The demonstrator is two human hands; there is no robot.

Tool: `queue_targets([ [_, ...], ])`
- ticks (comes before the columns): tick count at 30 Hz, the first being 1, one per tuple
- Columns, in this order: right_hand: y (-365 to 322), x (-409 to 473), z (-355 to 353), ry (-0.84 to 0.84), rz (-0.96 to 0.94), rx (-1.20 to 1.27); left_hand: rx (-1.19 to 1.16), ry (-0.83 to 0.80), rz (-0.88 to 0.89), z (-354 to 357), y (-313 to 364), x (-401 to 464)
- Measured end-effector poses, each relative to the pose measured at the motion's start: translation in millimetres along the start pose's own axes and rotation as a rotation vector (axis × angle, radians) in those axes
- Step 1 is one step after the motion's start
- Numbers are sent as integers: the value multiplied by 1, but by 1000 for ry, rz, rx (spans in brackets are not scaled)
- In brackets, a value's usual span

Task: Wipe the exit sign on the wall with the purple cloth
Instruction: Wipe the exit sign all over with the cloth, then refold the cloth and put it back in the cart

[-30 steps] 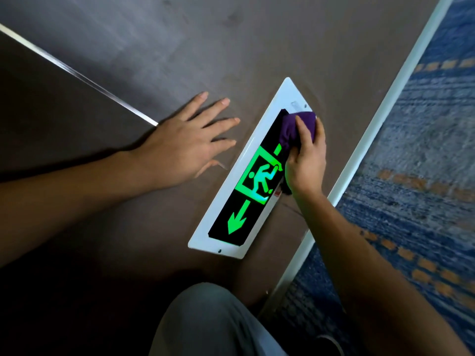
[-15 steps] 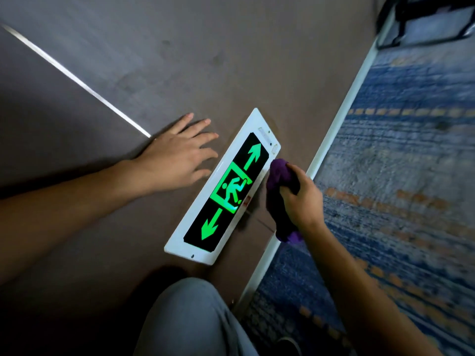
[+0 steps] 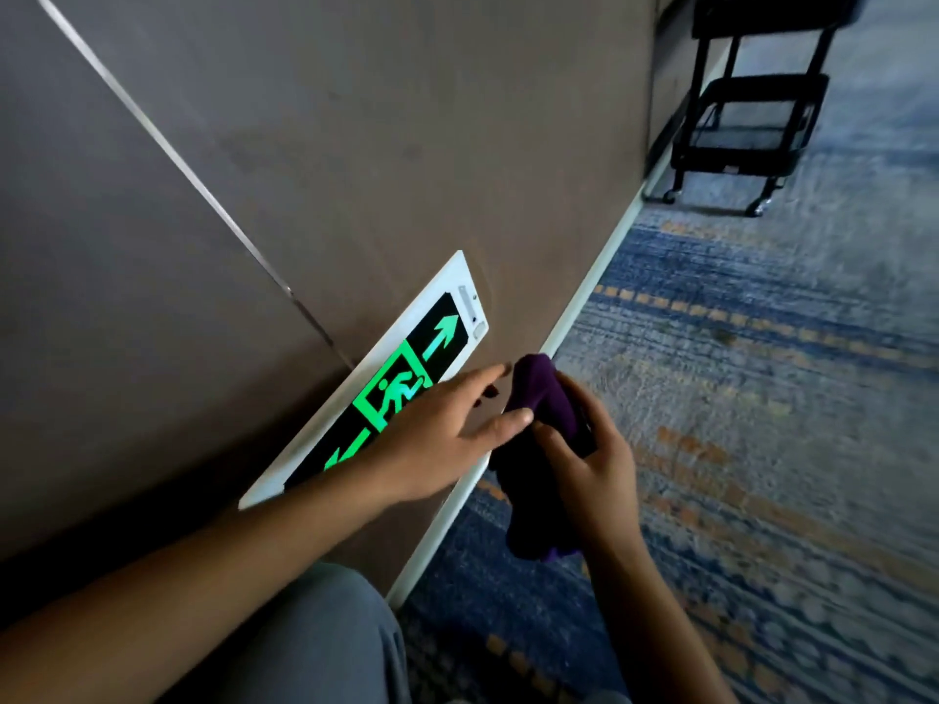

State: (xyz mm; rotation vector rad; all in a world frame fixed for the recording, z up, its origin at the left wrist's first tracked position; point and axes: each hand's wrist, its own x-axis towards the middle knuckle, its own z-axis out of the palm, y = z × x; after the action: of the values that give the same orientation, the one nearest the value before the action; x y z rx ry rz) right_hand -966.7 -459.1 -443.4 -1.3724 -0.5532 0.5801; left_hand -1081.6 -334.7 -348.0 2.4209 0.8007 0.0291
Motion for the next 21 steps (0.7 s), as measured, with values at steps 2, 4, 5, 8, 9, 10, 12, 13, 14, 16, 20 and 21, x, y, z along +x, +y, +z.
queue_targets([
  [2,2,-5,8,-2,-31,-18,-251,6,6,13,5,1],
  [4,4,-9,13,14,-63,-57,-473,44,-16,22,6,2],
  [5,5,-11,14,21,-77,-88,-570,58,-41,24,5,2],
  [8,3,-21,18,14,-126,-204,-696,46,-94,22,-6,0],
  [9,1,-25,20,12,-140,-228,-690,48,-96,22,-9,-1],
  [10,-1,-28,23,11,-146,-243,-682,59,-94,23,-11,-2],
  [12,-5,-34,28,25,-128,-264,-676,104,-60,26,-12,-2],
  [13,-5,-35,29,38,-104,-269,-669,125,-40,26,-13,1],
  [14,-6,-37,28,46,-74,-257,-662,136,-23,25,-14,3],
  [16,-7,-38,21,53,-15,-145,-672,130,18,21,-16,8],
  [20,-13,-39,7,98,110,80,-792,133,81,26,-9,3],
  [21,-14,-41,6,109,144,107,-810,147,88,28,-5,0],
])
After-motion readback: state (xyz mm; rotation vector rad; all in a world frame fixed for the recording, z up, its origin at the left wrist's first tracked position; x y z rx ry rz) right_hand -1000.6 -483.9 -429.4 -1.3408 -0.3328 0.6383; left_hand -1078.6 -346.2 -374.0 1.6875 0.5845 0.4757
